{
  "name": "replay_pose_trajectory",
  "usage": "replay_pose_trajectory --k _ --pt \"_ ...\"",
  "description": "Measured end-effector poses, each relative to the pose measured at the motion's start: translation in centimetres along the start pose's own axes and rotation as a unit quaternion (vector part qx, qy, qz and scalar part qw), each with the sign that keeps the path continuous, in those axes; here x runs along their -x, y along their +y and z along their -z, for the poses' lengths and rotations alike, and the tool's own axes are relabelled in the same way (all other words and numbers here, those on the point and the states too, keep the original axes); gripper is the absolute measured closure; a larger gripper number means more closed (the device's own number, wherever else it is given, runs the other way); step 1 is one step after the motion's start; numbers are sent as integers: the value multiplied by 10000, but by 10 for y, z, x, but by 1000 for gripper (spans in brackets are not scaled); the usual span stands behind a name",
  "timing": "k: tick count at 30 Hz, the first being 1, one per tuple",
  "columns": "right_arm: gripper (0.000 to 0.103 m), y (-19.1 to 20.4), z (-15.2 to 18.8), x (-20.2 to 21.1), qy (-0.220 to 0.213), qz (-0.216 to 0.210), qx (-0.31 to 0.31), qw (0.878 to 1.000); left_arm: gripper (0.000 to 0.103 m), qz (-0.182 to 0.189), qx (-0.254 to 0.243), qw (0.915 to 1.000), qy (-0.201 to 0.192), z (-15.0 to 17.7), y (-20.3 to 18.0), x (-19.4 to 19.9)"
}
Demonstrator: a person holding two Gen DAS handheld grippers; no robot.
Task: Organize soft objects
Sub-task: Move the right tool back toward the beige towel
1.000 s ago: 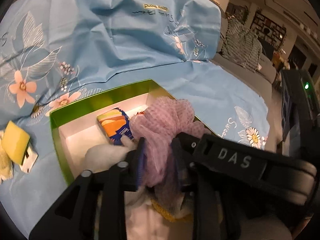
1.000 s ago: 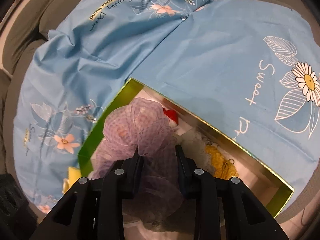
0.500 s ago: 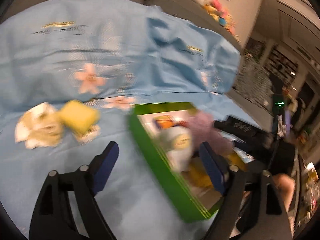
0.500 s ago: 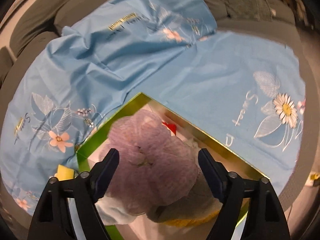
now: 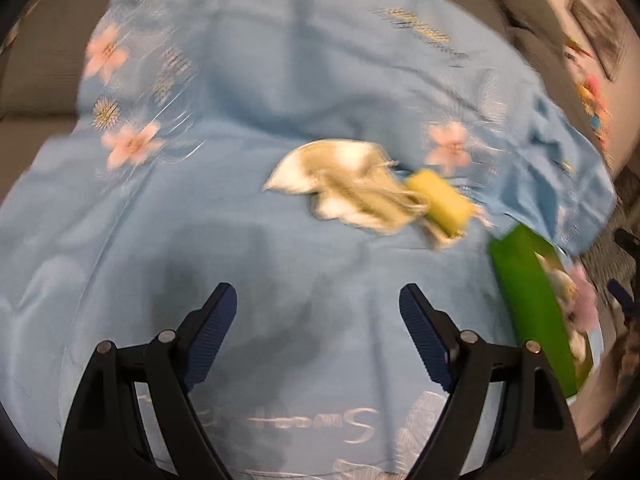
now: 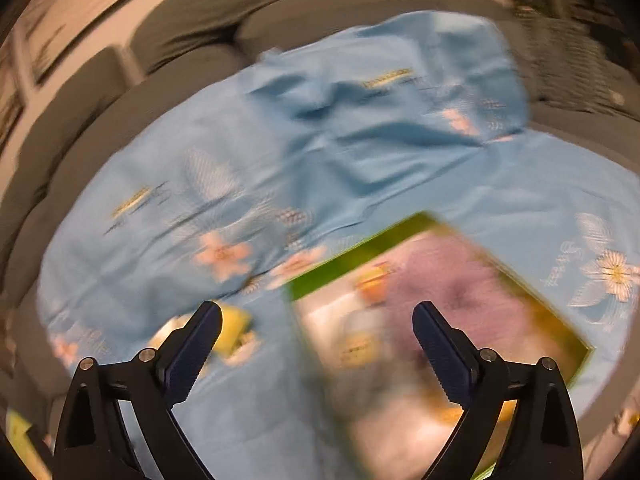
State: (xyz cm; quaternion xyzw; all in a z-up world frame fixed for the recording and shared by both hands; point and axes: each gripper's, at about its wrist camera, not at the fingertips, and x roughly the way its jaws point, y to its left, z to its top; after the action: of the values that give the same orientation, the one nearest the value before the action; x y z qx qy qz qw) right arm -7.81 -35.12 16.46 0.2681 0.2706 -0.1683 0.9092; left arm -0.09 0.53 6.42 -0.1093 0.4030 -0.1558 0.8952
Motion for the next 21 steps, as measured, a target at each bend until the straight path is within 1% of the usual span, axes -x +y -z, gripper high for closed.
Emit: replay_pose_trajectory --k 2,4,6,10,11,12,13,15,17,19,21 --pt "6 24 10 -13 274 -339 209 9988 20 -234 203 9994 151 -2 13 -7" --pt "6 53 24 -32 601 -641 456 9951 20 -300 285 9991 107 -6 20 -7" --pt "6 78 36 -51 835 -771 677 9912 20 -336 305 9989 88 -8 23 -7" --pt "6 134 60 -104 1365 -853 1184 9798 20 -690 331 9970 83 -12 33 -13" --pt "6 142 64 -112 1453 -880 1246 9776 20 -700 347 9969 99 -14 36 -14" --pt "6 151 68 -125 1592 -870 1301 9748 20 -677 385 9969 102 -15 39 -13" --pt "6 160 72 -140 1718 -755 1325 9732 20 -636 436 9970 90 -16 42 -12" --pt "6 178 76 -165 1762 -558 1390 9729 20 -553 589 9967 56 -17 49 -7" --pt "6 191 77 -183 1748 -461 1501 9720 20 -493 710 9962 70 -18 53 -6" --pt "6 206 83 -209 1880 -324 1714 9665 20 -436 741 9962 107 -20 55 -7" --pt "6 215 92 -233 2095 -93 1788 9613 20 -420 783 9960 118 -21 57 -7"
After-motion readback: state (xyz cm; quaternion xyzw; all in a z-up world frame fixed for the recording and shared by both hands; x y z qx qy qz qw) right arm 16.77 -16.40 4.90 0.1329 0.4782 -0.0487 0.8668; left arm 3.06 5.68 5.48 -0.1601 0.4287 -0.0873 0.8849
